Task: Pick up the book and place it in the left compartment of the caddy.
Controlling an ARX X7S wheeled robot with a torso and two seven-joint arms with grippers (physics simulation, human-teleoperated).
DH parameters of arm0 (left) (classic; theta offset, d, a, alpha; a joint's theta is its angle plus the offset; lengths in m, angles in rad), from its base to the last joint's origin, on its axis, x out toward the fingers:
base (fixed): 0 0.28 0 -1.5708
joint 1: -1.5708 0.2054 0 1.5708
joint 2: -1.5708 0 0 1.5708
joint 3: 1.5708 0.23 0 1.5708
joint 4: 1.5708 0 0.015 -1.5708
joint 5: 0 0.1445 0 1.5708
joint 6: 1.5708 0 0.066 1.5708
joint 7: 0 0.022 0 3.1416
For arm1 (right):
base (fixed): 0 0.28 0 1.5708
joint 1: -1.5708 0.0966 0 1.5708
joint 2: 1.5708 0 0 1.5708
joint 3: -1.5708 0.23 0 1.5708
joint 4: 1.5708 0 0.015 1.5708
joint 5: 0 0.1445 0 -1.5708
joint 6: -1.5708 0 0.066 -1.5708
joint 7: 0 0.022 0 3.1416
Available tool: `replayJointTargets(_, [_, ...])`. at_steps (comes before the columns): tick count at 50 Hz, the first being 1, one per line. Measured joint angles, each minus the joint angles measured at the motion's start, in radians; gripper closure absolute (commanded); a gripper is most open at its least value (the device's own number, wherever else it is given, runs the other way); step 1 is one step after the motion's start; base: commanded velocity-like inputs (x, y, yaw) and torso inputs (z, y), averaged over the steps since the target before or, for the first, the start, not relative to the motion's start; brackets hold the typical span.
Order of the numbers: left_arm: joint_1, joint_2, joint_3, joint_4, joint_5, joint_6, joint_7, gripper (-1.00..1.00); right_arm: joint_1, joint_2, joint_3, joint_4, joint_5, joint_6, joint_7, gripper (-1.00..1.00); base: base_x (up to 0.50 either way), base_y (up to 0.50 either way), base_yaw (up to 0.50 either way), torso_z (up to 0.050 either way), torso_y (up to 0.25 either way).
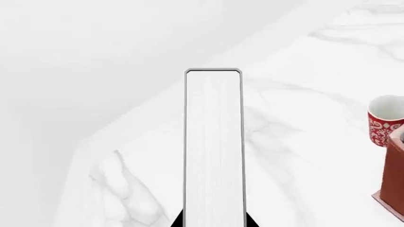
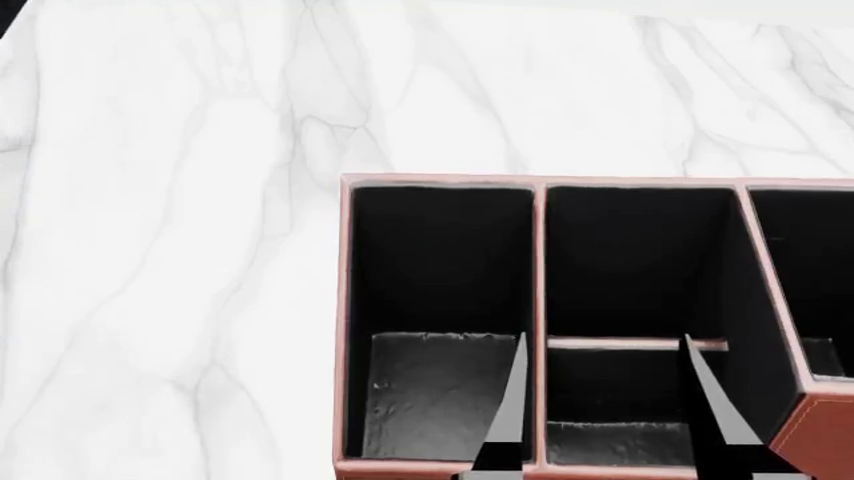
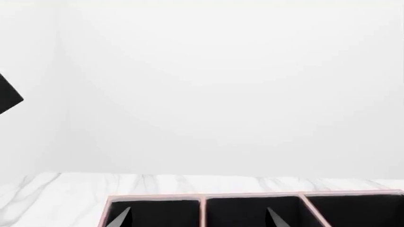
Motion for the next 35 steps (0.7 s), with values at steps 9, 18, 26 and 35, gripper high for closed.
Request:
replayJointTargets(9, [-0.035,0.086,-0.05,-0.022,-0.036,-0.004,-0.022,1.0,-0.001,0.004,0.005,-0.005,0.006,0.0,0.004,-1.0,0.0,0.0,0.0,0.0,0.001])
replayJointTargets(18, [-0.063,0.161,-0.09,-0.059,-0.082,-0.046,-0.037,1.0,0.0,0.007,0.01,-0.01,0.013,0.002,0.009,-1.0,0.0,0.0,0.0,0.0,0.001])
replayJointTargets(26, [-0.086,0.218,-0.134,-0.073,-0.133,-0.141,-0.072,1.0,0.001,0.009,0.015,-0.012,0.018,0.004,0.014,-1.0,0.0,0.0,0.0,0.0,0.003])
replayJointTargets(35, [-0.117,0.281,-0.212,-0.104,-0.208,-0.29,-0.127,1.0,0.001,0.011,0.016,-0.014,0.021,0.005,0.017,-1.0,0.0,0.0,0.0,0.0,0.001])
